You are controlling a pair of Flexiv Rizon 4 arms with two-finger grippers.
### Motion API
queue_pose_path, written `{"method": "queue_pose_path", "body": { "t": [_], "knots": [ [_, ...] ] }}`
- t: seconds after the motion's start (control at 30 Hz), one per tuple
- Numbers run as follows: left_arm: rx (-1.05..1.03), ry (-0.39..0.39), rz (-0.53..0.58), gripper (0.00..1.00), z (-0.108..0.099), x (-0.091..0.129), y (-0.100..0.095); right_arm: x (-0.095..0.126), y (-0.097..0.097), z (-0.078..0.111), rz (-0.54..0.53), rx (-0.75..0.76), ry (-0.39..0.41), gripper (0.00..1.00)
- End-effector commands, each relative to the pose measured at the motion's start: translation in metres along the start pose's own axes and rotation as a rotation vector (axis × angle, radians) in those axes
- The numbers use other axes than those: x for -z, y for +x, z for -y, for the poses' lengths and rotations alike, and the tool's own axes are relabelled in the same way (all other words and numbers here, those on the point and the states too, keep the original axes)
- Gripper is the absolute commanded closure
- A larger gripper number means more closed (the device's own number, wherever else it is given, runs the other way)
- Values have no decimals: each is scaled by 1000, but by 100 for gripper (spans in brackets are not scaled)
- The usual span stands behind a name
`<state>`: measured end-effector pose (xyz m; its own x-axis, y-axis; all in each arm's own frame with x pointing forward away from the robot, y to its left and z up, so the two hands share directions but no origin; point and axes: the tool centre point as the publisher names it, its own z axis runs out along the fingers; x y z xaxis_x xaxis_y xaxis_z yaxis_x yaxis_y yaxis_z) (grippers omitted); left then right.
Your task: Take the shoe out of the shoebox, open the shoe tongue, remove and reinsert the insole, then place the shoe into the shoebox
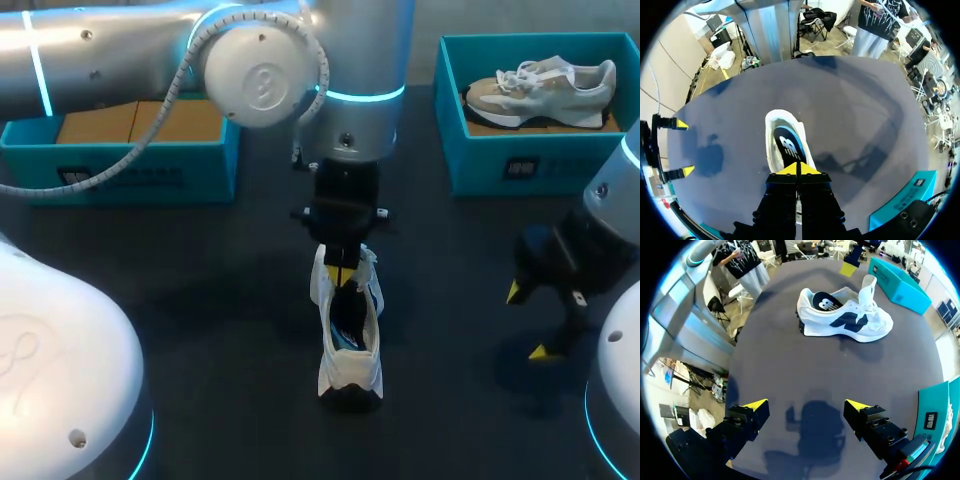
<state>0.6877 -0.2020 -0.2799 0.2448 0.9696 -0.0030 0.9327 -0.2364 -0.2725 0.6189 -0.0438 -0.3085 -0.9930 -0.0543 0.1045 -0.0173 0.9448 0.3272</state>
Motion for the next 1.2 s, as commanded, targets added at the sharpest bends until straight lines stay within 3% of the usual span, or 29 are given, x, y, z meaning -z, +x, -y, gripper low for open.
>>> {"method": "queue_pose_path", "body": {
  "t": [0.03,0.5,1.2],
  "knots": [
    [-17,5,-54,100,-1,-9,-12,-1,1,0,3,0,2,0],
    [-81,22,-196,100,-14,-44,-16,-1,1,0,3,0,2,0],
    [-104,17,-268,100,-22,-82,4,-1,1,0,3,0,2,0]
  ]
}}
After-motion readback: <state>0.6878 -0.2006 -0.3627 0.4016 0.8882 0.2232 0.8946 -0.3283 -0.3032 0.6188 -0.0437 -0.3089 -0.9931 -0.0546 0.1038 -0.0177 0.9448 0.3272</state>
